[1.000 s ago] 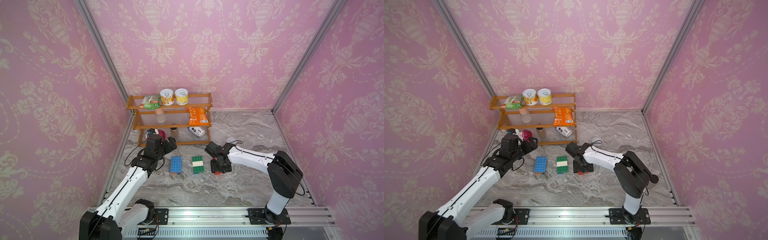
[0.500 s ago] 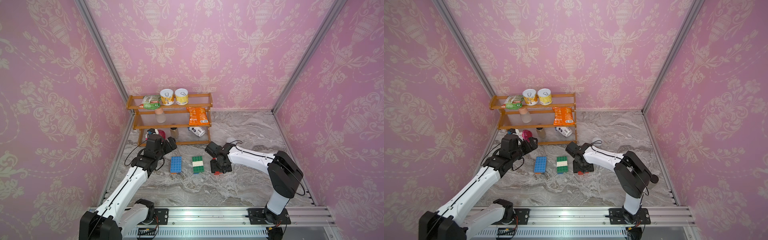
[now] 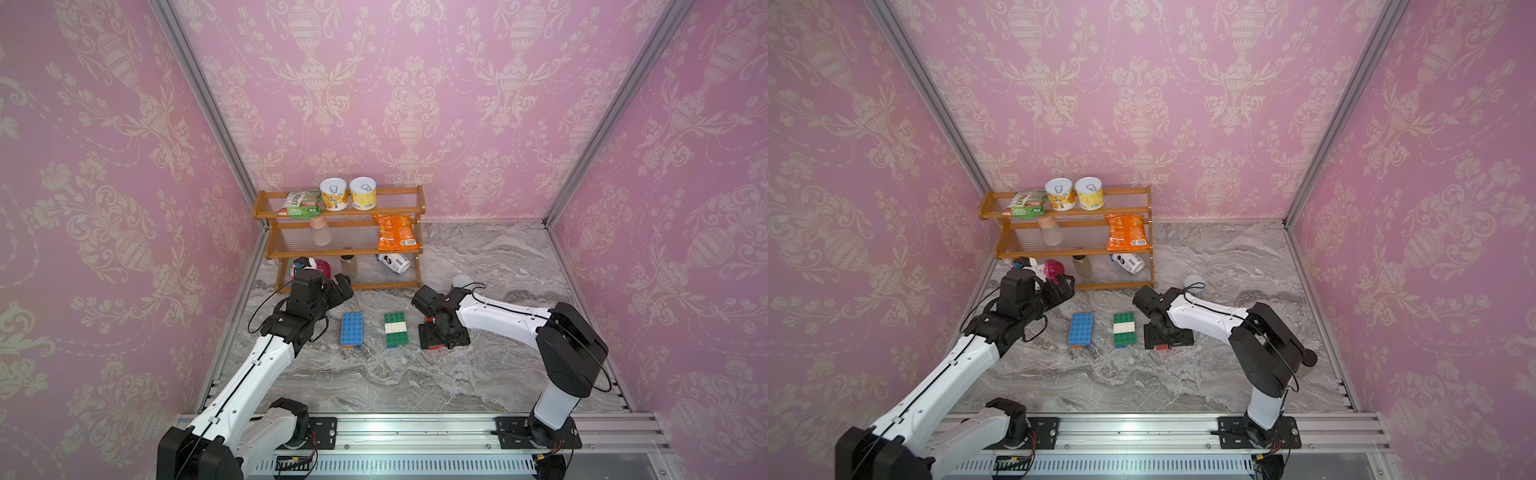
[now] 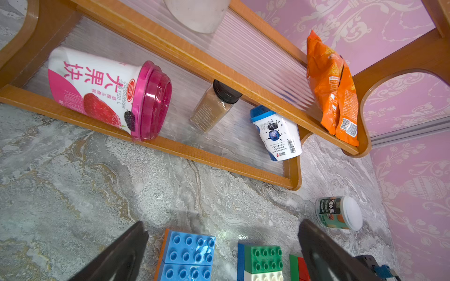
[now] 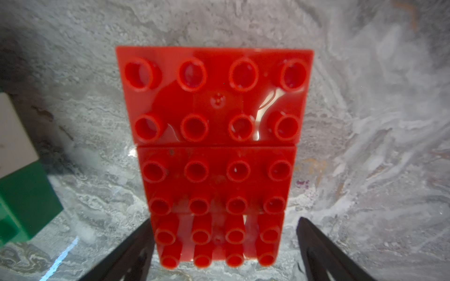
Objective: Assemble a rectangle with lego
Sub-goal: Assemble the lego brick with the lego brick.
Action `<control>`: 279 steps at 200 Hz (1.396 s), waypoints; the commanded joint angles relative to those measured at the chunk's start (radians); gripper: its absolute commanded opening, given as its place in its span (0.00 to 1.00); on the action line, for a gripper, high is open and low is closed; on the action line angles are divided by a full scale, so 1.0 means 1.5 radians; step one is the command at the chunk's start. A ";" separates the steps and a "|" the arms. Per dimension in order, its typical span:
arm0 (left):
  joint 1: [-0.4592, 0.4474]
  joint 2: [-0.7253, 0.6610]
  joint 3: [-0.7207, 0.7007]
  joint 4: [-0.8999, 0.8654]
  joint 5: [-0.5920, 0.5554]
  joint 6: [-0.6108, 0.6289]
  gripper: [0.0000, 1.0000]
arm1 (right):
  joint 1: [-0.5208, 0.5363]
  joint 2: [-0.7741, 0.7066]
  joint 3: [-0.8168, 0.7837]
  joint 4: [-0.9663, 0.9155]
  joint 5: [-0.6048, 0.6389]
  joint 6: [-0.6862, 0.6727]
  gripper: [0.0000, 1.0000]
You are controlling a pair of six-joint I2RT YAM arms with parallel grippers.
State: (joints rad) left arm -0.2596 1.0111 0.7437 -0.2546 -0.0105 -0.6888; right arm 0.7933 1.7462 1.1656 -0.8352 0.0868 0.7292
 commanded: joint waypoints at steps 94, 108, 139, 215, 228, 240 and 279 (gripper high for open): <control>-0.005 -0.048 0.019 -0.042 -0.054 0.038 0.99 | -0.020 -0.135 -0.015 -0.080 0.064 0.001 1.00; -0.006 -0.052 0.023 -0.049 -0.064 0.046 0.99 | -0.024 -0.148 -0.017 -0.090 0.081 0.000 1.00; -0.005 -0.064 0.037 -0.067 -0.097 0.070 0.99 | -0.038 -0.180 -0.027 -0.099 0.108 -0.003 1.00; -0.005 -0.086 0.054 -0.082 -0.197 0.123 0.99 | -0.111 -0.272 -0.065 -0.067 0.140 -0.037 1.00; -0.003 -0.088 0.053 -0.078 -0.239 0.138 0.99 | -0.127 -0.285 -0.075 -0.053 0.144 -0.046 1.00; 0.001 -0.087 0.051 -0.068 -0.290 0.151 0.99 | -0.142 -0.294 -0.080 -0.039 0.148 -0.051 1.00; 0.052 -0.067 0.013 0.028 -0.385 0.217 0.99 | -0.209 -0.328 -0.115 0.037 0.157 -0.072 1.00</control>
State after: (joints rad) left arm -0.2302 0.8921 0.7933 -0.3088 -0.4347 -0.4618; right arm 0.5346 1.2926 1.0317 -0.8669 0.2893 0.6651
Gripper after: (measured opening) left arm 0.993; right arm 0.996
